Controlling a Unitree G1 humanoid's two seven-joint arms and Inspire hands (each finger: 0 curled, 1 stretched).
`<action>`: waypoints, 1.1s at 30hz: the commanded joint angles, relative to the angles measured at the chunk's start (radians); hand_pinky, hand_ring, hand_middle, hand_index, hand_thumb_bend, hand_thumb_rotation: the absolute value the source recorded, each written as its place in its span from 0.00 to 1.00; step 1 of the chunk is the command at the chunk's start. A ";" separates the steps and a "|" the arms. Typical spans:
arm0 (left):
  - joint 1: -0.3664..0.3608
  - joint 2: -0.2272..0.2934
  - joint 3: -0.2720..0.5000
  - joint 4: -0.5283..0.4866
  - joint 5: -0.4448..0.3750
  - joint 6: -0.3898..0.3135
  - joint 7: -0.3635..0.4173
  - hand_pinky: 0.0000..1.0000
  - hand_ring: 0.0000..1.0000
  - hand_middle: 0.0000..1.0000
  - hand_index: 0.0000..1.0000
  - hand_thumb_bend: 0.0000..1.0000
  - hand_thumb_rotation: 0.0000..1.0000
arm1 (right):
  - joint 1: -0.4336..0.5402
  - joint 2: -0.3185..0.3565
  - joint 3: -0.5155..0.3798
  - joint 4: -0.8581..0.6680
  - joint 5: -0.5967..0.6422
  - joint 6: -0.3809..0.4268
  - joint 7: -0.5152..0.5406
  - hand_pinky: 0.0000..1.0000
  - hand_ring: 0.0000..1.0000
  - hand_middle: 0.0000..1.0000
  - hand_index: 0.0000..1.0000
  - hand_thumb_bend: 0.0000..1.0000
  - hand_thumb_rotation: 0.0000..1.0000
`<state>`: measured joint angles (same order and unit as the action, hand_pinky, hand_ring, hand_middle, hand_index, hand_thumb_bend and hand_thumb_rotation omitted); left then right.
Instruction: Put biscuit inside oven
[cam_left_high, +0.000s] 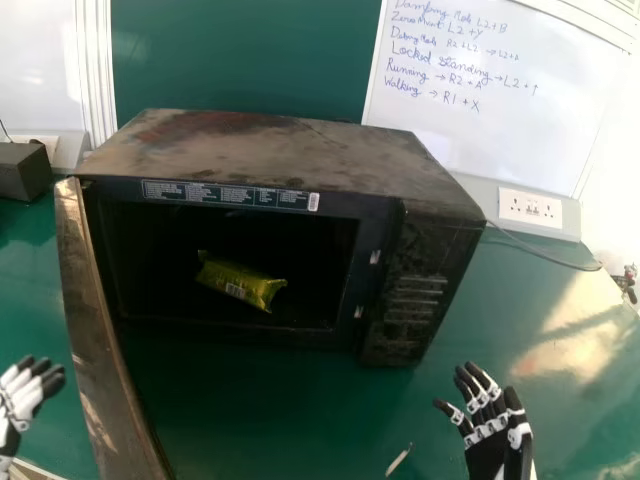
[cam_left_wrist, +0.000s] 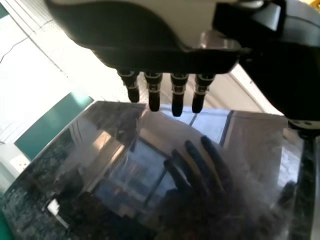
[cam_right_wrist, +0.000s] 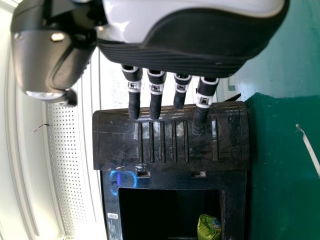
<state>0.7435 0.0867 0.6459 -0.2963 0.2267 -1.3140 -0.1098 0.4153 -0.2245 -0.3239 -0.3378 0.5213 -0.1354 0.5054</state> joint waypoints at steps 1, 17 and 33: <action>-0.018 0.029 -0.018 -0.002 0.018 0.016 -0.017 0.97 1.00 1.00 1.00 0.72 0.98 | 0.003 0.010 0.004 -0.001 -0.003 -0.011 -0.003 0.76 0.89 0.93 0.91 0.69 0.91; -0.142 0.193 -0.087 -0.002 0.095 0.136 -0.067 0.97 1.00 1.00 1.00 0.71 0.95 | -0.001 0.008 0.003 -0.001 0.008 0.002 -0.011 0.89 0.94 0.98 0.96 0.58 0.94; -0.282 0.423 -0.226 0.124 -0.012 0.169 -0.095 0.97 1.00 1.00 1.00 0.72 0.95 | -0.011 0.014 0.012 0.013 -0.013 -0.015 -0.006 0.93 0.90 0.94 0.92 0.75 0.96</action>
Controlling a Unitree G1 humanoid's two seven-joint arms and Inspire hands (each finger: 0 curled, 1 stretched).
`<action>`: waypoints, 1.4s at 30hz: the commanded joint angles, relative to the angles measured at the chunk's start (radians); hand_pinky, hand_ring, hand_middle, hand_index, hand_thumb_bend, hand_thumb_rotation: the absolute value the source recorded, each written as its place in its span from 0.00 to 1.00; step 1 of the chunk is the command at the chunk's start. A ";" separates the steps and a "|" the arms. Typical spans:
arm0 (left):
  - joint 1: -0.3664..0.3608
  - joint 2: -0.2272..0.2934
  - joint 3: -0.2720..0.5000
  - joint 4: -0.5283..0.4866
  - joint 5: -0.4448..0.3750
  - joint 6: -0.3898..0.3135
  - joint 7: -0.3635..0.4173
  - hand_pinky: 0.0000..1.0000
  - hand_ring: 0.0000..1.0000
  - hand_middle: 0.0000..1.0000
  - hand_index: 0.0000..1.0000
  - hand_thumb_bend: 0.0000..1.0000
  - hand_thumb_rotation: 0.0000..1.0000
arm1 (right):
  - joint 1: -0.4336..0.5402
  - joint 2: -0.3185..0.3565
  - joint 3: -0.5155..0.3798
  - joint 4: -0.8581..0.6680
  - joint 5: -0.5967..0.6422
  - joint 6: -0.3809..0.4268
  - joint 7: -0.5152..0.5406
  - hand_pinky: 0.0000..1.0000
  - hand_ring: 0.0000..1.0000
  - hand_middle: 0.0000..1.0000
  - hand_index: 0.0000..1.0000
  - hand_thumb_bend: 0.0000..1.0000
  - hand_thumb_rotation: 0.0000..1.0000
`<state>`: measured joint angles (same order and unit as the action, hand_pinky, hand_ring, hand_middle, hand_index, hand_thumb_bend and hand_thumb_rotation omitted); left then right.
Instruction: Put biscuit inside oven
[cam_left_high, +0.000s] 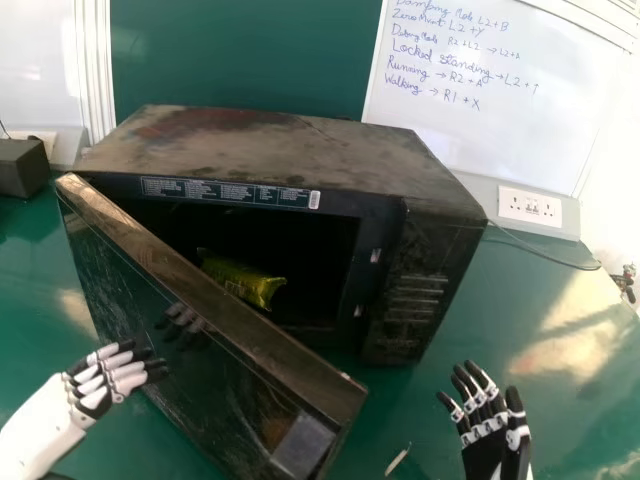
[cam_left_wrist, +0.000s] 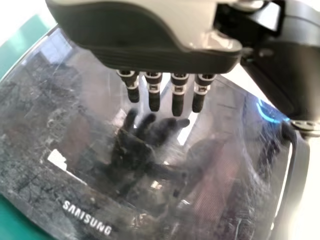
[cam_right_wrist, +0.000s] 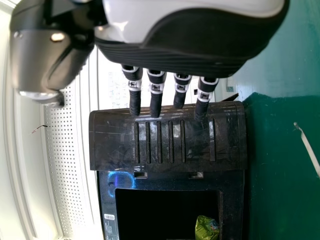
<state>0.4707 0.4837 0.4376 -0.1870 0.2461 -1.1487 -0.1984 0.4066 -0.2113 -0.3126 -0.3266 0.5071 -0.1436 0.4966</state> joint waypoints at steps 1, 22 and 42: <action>-0.016 0.040 -0.026 0.026 -0.045 0.008 -0.009 0.98 1.00 1.00 1.00 0.72 0.95 | -0.003 0.000 0.002 0.003 0.002 -0.009 0.006 0.94 0.90 0.94 0.92 0.73 0.95; -0.353 0.151 -0.221 0.145 -0.134 0.143 -0.079 0.96 0.98 0.97 0.94 0.70 0.92 | -0.040 0.007 0.002 0.078 0.000 -0.061 0.046 0.80 0.85 0.89 0.87 0.56 0.86; -0.527 0.146 -0.336 0.091 -0.122 0.367 -0.169 0.97 1.00 0.98 0.95 0.69 0.92 | -0.035 0.000 -0.001 0.089 0.009 -0.059 0.076 0.81 0.86 0.92 0.89 0.46 0.72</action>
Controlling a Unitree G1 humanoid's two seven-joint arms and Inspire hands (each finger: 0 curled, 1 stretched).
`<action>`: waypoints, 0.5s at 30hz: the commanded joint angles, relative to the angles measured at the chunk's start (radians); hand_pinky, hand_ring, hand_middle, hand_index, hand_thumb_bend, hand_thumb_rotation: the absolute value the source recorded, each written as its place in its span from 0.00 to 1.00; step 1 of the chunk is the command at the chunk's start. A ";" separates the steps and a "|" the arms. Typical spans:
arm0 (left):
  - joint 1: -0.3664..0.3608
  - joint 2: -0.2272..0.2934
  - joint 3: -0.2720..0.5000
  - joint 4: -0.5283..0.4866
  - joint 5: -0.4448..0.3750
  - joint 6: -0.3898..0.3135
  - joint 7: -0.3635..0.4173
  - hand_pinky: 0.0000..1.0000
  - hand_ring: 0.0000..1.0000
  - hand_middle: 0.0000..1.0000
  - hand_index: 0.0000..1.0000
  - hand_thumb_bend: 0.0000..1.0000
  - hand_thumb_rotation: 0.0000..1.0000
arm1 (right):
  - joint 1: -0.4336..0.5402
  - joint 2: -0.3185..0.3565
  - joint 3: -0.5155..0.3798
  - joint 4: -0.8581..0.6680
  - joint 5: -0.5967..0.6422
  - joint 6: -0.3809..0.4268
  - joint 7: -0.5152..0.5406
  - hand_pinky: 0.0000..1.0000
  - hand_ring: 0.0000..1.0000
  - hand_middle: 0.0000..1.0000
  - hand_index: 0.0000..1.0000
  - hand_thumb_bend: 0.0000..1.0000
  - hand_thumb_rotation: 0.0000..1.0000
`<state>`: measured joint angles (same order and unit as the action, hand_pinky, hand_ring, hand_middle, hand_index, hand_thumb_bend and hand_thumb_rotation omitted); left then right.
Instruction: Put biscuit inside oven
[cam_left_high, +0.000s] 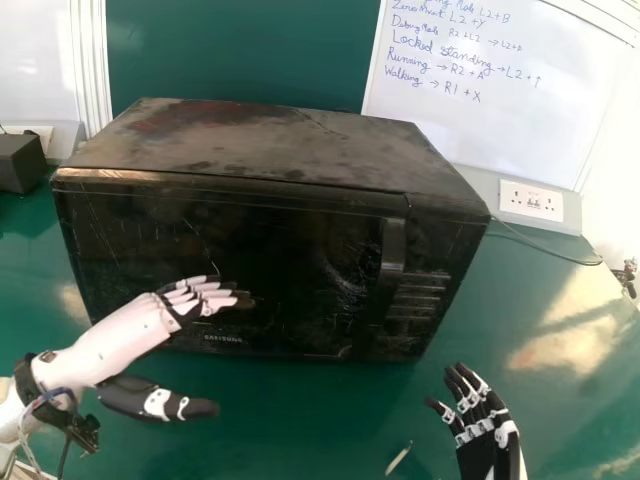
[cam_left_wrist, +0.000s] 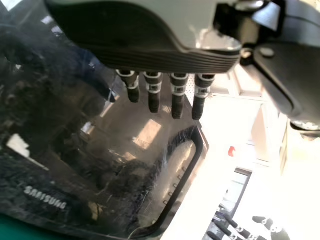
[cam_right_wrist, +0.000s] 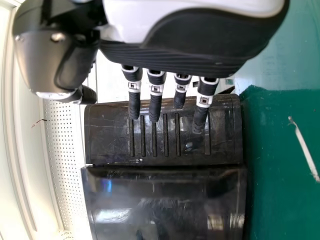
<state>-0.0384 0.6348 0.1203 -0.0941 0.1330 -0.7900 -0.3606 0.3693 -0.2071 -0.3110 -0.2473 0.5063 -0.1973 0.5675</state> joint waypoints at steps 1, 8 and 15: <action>-0.024 -0.006 -0.022 0.001 -0.007 0.010 -0.007 0.97 0.99 0.98 0.95 0.69 0.92 | 0.003 -0.003 -0.003 0.009 0.007 -0.009 0.006 0.81 0.87 0.92 0.89 0.45 0.71; -0.071 0.003 -0.048 0.035 -0.011 0.034 -0.031 0.98 1.00 0.98 0.96 0.67 0.94 | 0.018 0.002 0.005 -0.009 0.007 -0.005 0.001 0.84 0.88 0.93 0.91 0.44 0.69; -0.101 -0.007 -0.059 0.055 -0.007 0.058 -0.042 0.98 1.00 0.98 0.96 0.67 0.94 | 0.021 0.003 0.006 -0.008 0.000 -0.009 0.000 0.87 0.89 0.94 0.92 0.46 0.74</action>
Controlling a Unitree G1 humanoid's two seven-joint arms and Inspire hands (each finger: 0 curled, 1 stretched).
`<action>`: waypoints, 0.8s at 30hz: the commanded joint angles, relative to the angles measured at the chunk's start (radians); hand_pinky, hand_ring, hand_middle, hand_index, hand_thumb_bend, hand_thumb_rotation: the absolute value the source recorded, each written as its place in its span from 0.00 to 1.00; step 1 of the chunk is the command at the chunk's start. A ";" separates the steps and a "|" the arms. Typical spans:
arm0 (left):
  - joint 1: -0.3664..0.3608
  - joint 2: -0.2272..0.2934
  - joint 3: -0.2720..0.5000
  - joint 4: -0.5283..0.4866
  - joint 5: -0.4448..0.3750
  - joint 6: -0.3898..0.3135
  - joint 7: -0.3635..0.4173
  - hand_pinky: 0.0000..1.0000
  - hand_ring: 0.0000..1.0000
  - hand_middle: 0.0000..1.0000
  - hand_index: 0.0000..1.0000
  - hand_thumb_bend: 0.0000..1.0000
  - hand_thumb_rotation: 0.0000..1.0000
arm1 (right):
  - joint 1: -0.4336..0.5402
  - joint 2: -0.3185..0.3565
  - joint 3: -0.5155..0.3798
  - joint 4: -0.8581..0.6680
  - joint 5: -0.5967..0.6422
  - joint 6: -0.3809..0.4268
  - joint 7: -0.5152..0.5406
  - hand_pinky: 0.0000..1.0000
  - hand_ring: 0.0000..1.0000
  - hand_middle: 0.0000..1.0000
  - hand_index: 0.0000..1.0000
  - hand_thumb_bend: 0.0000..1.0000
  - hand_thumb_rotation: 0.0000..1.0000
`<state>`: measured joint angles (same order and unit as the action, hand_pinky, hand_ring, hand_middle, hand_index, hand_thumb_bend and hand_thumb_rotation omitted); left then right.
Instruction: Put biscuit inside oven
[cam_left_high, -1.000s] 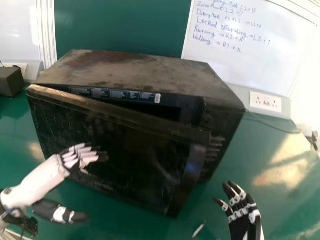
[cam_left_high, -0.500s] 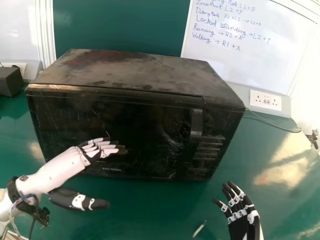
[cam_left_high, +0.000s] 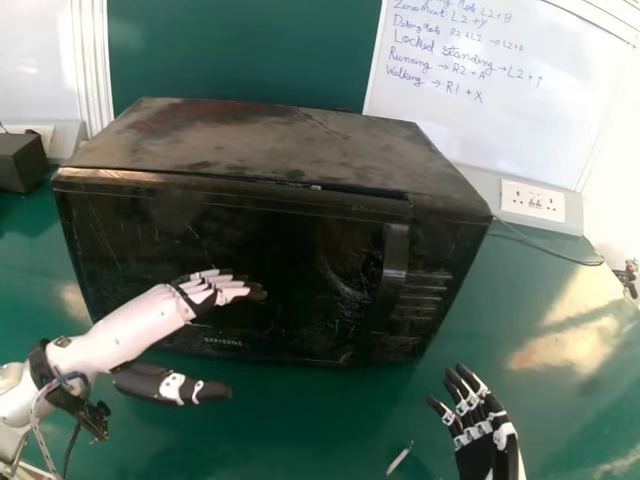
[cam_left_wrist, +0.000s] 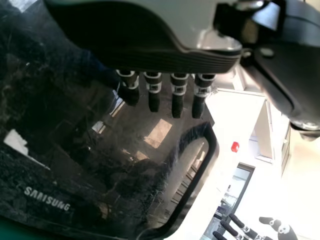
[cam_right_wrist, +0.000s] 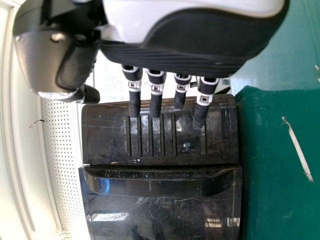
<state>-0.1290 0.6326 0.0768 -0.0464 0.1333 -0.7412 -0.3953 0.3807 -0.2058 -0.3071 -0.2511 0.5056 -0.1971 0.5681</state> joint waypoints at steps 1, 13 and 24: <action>-0.012 -0.005 -0.018 0.009 -0.008 0.011 -0.008 0.98 1.00 0.98 0.96 0.67 0.94 | 0.012 0.003 0.003 -0.009 0.001 -0.007 -0.002 0.87 0.88 0.94 0.92 0.46 0.74; 0.019 0.009 0.005 0.001 -0.025 0.049 -0.004 1.00 1.00 0.99 0.96 0.66 0.93 | 0.003 0.000 0.006 0.007 0.007 -0.012 0.021 0.89 0.88 0.96 0.93 0.49 0.76; 0.132 0.000 0.082 -0.057 -0.042 -0.022 0.029 1.00 1.00 0.99 0.96 0.64 0.93 | 0.003 0.003 0.009 0.006 -0.002 -0.016 0.017 0.83 0.83 0.91 0.91 0.45 0.73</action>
<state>-0.0275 0.6371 0.1348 -0.0752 0.1060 -0.7379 -0.3850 0.3804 -0.2051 -0.2973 -0.2506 0.5023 -0.1997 0.5856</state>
